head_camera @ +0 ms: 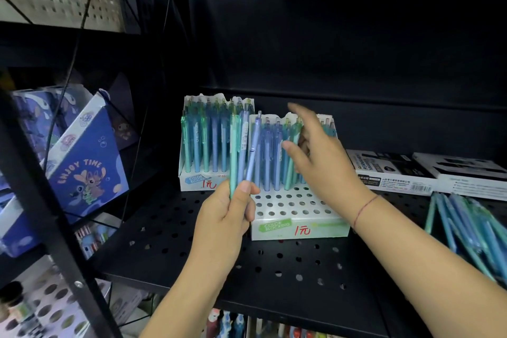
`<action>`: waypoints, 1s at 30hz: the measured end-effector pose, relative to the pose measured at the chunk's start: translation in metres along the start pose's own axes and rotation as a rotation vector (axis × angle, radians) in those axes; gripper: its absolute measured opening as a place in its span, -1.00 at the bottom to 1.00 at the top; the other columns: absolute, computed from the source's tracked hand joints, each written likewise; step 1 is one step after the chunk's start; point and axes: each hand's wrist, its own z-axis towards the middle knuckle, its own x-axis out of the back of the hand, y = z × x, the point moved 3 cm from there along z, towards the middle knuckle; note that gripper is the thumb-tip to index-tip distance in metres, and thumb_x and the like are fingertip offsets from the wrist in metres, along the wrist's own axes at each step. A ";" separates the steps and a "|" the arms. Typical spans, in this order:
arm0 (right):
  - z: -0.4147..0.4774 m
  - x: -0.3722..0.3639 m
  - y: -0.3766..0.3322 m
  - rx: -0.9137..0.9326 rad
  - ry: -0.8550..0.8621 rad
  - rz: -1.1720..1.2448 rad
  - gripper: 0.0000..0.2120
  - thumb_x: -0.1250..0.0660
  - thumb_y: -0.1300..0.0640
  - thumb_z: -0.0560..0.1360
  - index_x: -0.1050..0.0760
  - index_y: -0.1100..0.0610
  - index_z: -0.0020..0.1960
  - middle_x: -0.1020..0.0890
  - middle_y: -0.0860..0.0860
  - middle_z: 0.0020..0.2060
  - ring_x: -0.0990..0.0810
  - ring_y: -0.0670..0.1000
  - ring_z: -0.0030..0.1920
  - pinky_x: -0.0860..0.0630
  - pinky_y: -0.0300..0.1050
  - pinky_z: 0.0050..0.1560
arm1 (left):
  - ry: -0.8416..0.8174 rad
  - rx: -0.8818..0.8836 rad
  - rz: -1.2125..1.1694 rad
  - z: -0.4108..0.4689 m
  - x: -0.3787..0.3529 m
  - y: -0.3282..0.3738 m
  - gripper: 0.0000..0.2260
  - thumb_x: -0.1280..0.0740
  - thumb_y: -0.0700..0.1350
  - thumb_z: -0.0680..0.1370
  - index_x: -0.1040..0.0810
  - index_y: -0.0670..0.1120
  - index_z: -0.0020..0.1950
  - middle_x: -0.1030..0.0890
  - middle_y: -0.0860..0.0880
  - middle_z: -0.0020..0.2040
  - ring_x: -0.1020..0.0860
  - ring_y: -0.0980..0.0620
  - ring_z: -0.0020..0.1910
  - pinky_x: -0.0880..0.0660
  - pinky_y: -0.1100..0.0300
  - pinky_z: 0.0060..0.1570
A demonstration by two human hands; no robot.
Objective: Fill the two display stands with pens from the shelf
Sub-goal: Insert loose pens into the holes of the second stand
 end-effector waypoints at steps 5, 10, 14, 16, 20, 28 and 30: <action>0.000 0.005 -0.001 0.015 0.089 0.053 -0.64 -0.34 0.19 0.53 -0.32 0.01 0.26 -0.49 -0.04 -0.21 -0.57 -0.01 -0.28 -0.55 -0.04 -0.20 | -0.017 -0.006 -0.015 -0.002 -0.001 0.001 -0.75 -0.15 -0.02 0.62 -0.57 -0.08 -0.08 -0.42 0.02 -0.39 -0.29 0.21 -0.51 -0.32 0.45 -0.44; -0.003 0.006 -0.002 0.070 0.156 -0.034 -0.78 -0.37 0.17 0.50 -0.50 0.06 0.13 -0.47 -0.09 -0.15 -0.44 -0.14 -0.27 -0.49 -0.11 -0.17 | -0.050 -0.010 0.000 -0.003 -0.004 0.002 -0.75 -0.16 0.00 0.62 -0.58 -0.07 -0.08 -0.45 0.01 -0.37 -0.31 0.21 -0.52 -0.35 0.44 -0.40; -0.007 0.016 -0.014 0.038 0.224 0.217 -0.84 -0.32 0.15 0.54 -0.53 0.05 0.12 -0.53 -0.07 -0.14 -0.47 -0.09 -0.34 -0.44 -0.26 -0.23 | -0.084 -0.016 0.003 -0.003 -0.006 0.004 -0.74 -0.16 0.00 0.62 -0.58 -0.07 -0.08 -0.47 0.00 -0.38 -0.29 0.15 -0.51 -0.36 0.35 -0.36; -0.009 0.014 -0.021 -0.048 0.096 0.506 -0.81 -0.30 0.12 0.56 -0.51 0.07 0.16 -0.62 0.01 -0.16 -0.53 -0.04 -0.38 -0.48 -0.24 -0.34 | -0.098 -0.025 0.014 -0.003 -0.007 0.005 -0.75 -0.15 -0.01 0.62 -0.58 -0.06 -0.08 -0.48 0.01 -0.38 -0.29 0.13 -0.51 -0.36 0.31 -0.36; -0.010 0.005 -0.026 -0.073 -0.076 0.700 -0.78 -0.32 0.22 0.54 -0.48 0.07 0.17 -0.62 0.22 -0.25 -0.58 0.02 -0.39 -0.50 -0.19 -0.42 | -0.119 -0.046 0.048 -0.004 -0.008 0.004 -0.74 -0.15 0.02 0.61 -0.59 -0.03 -0.06 -0.52 0.03 -0.38 -0.33 0.12 -0.51 -0.42 0.31 -0.30; -0.002 0.034 -0.005 -0.097 0.285 0.572 -0.63 -0.29 0.24 0.55 -0.32 0.03 0.31 -0.61 0.13 -0.28 -0.61 0.00 -0.34 -0.57 -0.19 -0.26 | -0.025 -0.033 0.022 -0.002 -0.001 -0.002 -0.74 -0.15 0.00 0.63 -0.59 -0.04 -0.07 -0.51 0.03 -0.41 -0.37 0.13 -0.51 -0.47 0.44 -0.19; -0.002 0.038 -0.001 -0.048 0.321 0.316 -0.62 -0.30 0.19 0.55 -0.31 0.02 0.33 -0.59 0.09 -0.30 -0.60 0.01 -0.30 -0.57 -0.13 -0.20 | -0.018 -0.038 0.029 -0.001 -0.002 -0.002 -0.75 -0.14 -0.02 0.63 -0.58 -0.04 -0.07 -0.50 0.05 -0.41 -0.36 0.13 -0.51 -0.47 0.39 -0.20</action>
